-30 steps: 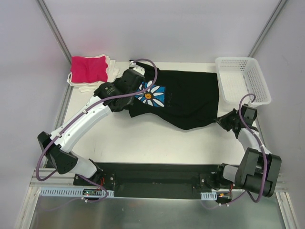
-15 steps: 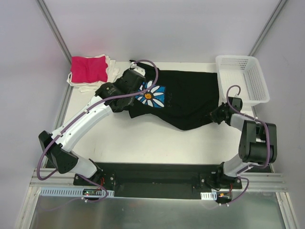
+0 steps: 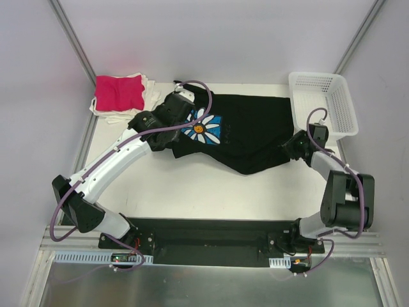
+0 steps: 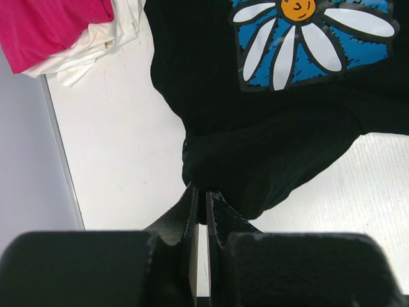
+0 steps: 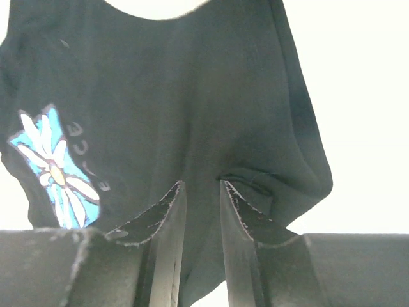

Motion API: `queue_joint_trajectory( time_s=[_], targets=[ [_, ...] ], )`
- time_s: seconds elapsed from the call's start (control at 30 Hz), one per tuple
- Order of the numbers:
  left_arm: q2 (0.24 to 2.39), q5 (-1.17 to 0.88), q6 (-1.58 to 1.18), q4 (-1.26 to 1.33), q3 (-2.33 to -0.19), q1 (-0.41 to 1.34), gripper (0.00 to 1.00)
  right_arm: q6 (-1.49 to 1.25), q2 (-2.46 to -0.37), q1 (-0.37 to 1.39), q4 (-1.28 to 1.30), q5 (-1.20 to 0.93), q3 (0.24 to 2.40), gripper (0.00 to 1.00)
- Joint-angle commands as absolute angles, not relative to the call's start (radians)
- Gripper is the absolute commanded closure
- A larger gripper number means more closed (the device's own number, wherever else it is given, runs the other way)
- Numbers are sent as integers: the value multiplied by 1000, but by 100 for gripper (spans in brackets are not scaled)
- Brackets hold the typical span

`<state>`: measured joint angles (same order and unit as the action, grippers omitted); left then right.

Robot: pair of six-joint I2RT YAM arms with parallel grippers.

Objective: Fold and stack the t-shirts
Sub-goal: Fold the flattened tshirt in 1/3 of the way

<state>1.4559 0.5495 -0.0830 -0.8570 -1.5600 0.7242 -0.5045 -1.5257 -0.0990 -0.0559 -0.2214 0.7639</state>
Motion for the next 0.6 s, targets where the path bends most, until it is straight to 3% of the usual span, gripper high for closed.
queue_joint_trajectory(
  time_s=[0.0,0.2,0.57],
  targets=[
    [1447,540,-58,-839,-1552,712,100,-463,-1372,-118,-9,-169,750,70],
    [1436,541,-57,-831,-1539,712,100,-439,-1276,-121,26,-160,680,72],
    [1427,541,-60,-830,-1534,710,100,-453,-1362,-120,-57,-183,606,76]
  ],
)
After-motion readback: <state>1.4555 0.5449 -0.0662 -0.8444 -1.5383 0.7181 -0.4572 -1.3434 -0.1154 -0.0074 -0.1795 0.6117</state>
